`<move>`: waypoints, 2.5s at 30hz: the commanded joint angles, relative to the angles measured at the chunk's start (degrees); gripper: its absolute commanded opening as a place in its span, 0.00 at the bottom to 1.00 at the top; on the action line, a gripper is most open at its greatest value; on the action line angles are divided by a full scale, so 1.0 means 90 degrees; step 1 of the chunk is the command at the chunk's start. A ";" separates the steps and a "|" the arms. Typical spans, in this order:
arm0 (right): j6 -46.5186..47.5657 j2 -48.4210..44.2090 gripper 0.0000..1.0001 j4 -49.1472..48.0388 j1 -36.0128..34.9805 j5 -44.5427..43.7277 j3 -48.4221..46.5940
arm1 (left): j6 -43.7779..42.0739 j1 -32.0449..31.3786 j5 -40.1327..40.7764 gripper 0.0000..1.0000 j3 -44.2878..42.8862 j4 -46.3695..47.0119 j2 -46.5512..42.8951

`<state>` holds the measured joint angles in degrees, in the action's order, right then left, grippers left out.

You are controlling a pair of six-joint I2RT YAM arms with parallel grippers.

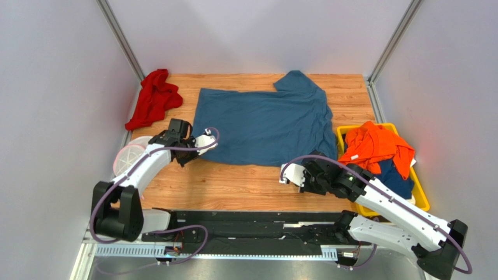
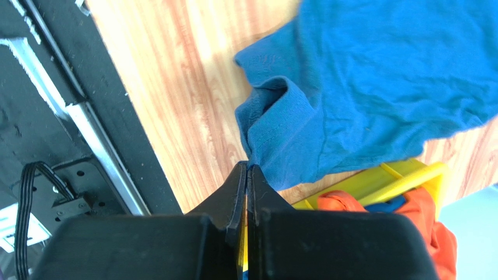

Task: Fold and stack the t-shirts
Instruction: Grap the side of the flattened tshirt closest away from the robot with both arms, then fold the flattened tshirt in 1/3 of the way

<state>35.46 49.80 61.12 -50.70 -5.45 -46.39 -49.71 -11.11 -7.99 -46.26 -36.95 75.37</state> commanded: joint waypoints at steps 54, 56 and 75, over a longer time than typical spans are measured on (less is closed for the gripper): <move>0.1470 0.7248 0.00 -0.1469 0.4168 0.0303 -0.7169 | -0.0590 0.0434 0.0634 0.00 -0.3882 0.0160 0.3490; 0.1470 0.7376 0.00 -0.1450 0.4197 0.0264 -0.7286 | -0.0609 0.0444 0.0663 0.00 -0.3961 0.0150 0.3587; 0.1489 0.8187 0.00 -0.1547 0.4559 0.0069 -0.7648 | -0.0570 0.0463 0.0800 0.00 -0.4596 0.0394 0.4067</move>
<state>48.10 122.78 48.93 -9.93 -3.64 -112.25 -53.95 -7.40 -1.30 -84.49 -34.89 111.24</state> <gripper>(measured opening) 0.008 0.007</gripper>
